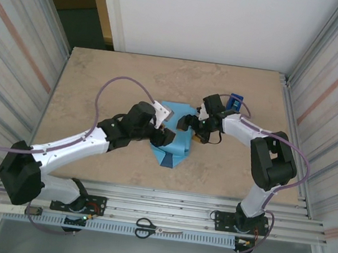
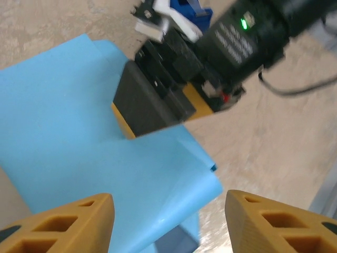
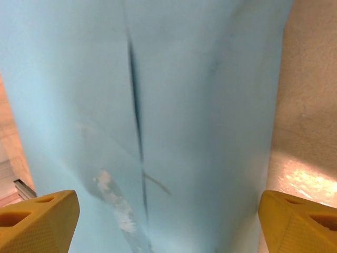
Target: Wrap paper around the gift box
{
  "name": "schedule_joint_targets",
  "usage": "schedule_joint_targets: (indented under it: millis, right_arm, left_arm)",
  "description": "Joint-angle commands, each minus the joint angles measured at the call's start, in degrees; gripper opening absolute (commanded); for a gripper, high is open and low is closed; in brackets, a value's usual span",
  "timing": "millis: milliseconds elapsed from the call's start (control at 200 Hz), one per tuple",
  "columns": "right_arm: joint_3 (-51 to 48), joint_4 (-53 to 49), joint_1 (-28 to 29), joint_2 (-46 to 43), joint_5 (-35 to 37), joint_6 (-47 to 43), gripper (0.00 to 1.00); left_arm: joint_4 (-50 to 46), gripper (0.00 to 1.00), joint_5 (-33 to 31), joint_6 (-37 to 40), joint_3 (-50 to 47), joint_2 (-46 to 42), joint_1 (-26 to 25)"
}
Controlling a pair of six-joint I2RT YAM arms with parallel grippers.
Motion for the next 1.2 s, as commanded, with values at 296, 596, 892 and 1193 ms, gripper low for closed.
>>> schedule_joint_targets:
  millis: [296, 596, 892, 1193]
  right_arm:
    - [-9.9, 1.2, -4.0, -16.3, 4.3, 3.3, 0.9]
    - [-22.0, 2.2, -7.9, -27.6, 5.5, 6.1, 0.91]
    - [-27.5, 2.5, -7.4, -30.9, 5.0, 7.5, 0.91]
    - [-31.8, 4.3, -6.7, -32.4, 4.7, 9.6, 0.91]
  left_arm:
    - [-1.2, 0.71, 3.8, 35.5, -1.1, 3.5, -1.1]
    - [3.2, 0.76, -3.5, 41.0, 1.2, 11.8, -3.9]
    - [6.0, 0.74, -10.6, 42.3, 2.0, 16.6, -5.7]
    - [6.5, 0.7, -12.7, 42.4, 1.7, 18.6, -6.5]
